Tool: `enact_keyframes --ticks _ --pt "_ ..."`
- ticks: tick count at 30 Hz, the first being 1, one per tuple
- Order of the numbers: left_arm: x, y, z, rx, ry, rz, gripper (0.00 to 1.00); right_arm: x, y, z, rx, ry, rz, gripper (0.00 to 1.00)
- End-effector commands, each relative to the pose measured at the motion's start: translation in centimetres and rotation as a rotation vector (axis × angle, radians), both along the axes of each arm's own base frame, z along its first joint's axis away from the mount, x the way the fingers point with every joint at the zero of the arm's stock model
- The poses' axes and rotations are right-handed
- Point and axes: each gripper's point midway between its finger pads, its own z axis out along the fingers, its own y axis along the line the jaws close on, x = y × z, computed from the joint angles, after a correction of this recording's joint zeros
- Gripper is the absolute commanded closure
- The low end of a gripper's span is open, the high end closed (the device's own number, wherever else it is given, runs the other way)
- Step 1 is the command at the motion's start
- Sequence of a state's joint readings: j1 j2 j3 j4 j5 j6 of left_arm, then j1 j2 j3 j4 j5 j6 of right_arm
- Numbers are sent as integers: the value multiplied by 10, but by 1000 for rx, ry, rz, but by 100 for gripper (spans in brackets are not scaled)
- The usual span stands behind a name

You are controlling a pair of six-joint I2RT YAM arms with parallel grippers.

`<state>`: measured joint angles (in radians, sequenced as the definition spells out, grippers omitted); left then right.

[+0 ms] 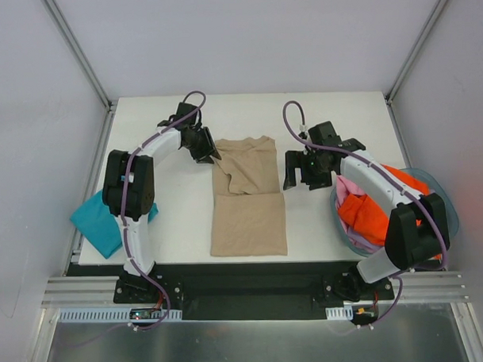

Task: Fold and stack the t-shirts
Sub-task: Fold the folded rectangular tshirt in 1/3 of the way

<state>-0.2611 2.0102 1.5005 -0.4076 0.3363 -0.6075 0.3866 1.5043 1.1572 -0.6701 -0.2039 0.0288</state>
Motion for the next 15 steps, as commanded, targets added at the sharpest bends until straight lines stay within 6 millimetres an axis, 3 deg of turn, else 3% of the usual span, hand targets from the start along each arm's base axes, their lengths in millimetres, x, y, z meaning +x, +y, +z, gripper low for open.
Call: enact_keyframes --ticks 1,10,15 --pt "9 -9 8 -33 -18 -43 67 4 1 8 19 -9 17 3" --pt "8 -5 -8 -13 9 -39 66 5 -4 6 21 0 1 3" --pt "8 -12 -11 -45 28 -52 70 6 -4 6 23 -1 2 3"
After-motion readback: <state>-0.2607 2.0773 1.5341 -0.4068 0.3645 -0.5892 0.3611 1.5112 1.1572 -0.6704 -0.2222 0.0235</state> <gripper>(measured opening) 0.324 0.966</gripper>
